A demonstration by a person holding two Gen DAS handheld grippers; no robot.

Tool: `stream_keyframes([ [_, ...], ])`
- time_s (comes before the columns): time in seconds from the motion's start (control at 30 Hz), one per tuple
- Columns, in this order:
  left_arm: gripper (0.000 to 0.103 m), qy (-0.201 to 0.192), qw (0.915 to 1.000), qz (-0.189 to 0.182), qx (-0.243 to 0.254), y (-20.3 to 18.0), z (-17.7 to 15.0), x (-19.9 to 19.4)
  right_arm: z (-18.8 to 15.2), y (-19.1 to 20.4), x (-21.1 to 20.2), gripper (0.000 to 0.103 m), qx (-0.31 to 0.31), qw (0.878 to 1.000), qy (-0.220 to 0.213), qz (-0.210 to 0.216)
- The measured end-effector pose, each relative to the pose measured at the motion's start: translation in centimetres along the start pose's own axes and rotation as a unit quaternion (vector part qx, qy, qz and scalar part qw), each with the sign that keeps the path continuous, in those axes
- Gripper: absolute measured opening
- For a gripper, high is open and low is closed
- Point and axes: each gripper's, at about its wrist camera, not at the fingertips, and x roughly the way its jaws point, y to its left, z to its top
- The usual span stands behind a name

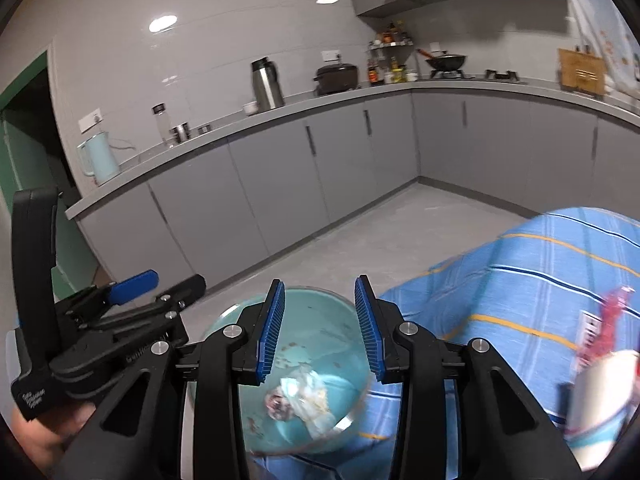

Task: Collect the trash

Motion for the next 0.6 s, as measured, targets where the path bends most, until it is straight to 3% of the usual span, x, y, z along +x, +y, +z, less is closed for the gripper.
stream_keyframes([
  [0.3,0.074,-0.005,0.9972,-0.054,0.052,-6.9,-1.1,-2.2,-1.7,-4.0,-7.4,0.044,-0.011,0.996,-0.040,-0.082],
  [0.6,0.082,-0.001,0.9887,-0.103,0.109,-14.5,-3.2,-3.7,-5.1,-8.9,-14.5,0.048,-0.006,0.983,-0.069,-0.173],
])
